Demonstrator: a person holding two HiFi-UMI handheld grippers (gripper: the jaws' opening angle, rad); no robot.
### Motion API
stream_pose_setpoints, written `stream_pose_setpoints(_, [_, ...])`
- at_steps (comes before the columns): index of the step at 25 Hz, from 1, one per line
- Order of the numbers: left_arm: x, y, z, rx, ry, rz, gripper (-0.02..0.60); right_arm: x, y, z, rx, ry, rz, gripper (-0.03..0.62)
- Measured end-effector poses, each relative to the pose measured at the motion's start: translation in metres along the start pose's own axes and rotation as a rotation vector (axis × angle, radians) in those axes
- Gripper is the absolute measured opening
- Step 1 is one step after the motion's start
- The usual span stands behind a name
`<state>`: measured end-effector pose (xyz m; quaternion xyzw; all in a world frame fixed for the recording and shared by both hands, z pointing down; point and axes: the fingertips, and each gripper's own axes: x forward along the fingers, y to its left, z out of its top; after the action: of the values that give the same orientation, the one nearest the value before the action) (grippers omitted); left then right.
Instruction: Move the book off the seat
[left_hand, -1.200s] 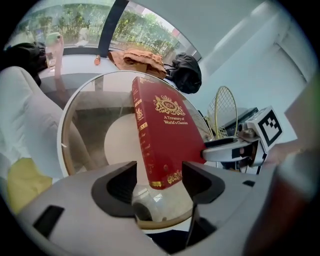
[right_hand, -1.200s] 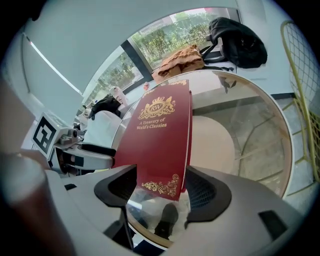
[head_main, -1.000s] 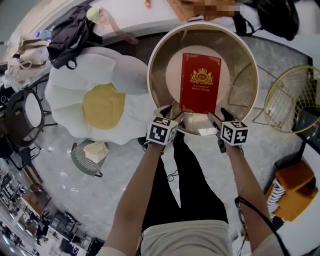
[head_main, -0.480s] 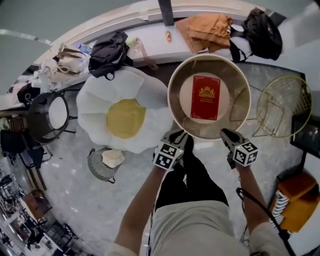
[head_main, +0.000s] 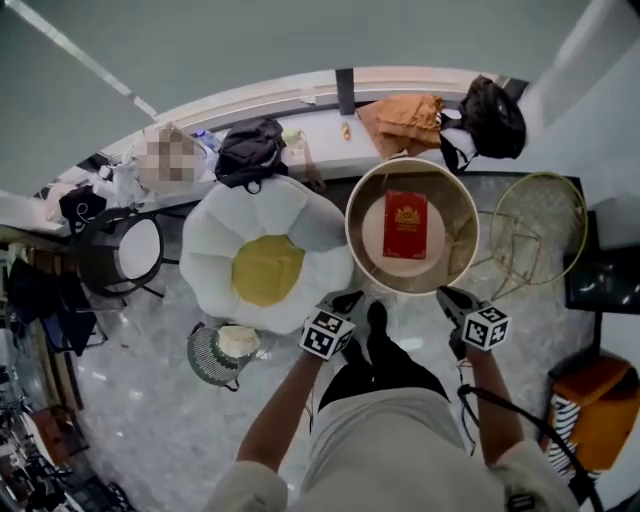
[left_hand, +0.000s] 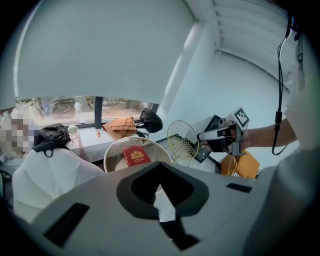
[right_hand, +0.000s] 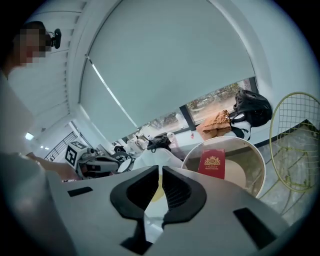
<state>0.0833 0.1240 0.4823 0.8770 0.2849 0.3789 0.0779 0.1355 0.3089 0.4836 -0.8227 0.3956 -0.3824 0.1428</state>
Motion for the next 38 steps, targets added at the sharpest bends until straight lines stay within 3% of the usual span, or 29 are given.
stream_pose_setpoints(7, [-0.065, -0.031, -0.007, -0.011, -0.034, -0.037, 0.002, -0.05, 0.058, -0.008, -0.01, -0.068, -0.046, 0.049])
stream_pose_setpoints(14, [-0.102, -0.064, -0.011, -0.041, -0.069, -0.062, 0.002, -0.098, 0.069, -0.017, -0.026, -0.144, -0.175, 0.051])
stream_pose_setpoints(23, [-0.123, -0.097, 0.001, -0.077, -0.164, -0.084, 0.002, -0.137, 0.08, -0.015, -0.07, -0.187, -0.133, 0.051])
stream_pose_setpoints(28, [-0.12, -0.103, 0.011, -0.063, -0.184, -0.039, 0.002, -0.148, 0.079, -0.009, -0.104, -0.184, -0.088, 0.049])
stream_pose_setpoints(38, [-0.111, -0.123, 0.021, -0.071, -0.194, -0.017, 0.002, -0.172, 0.07, 0.002, -0.123, -0.19, -0.057, 0.049])
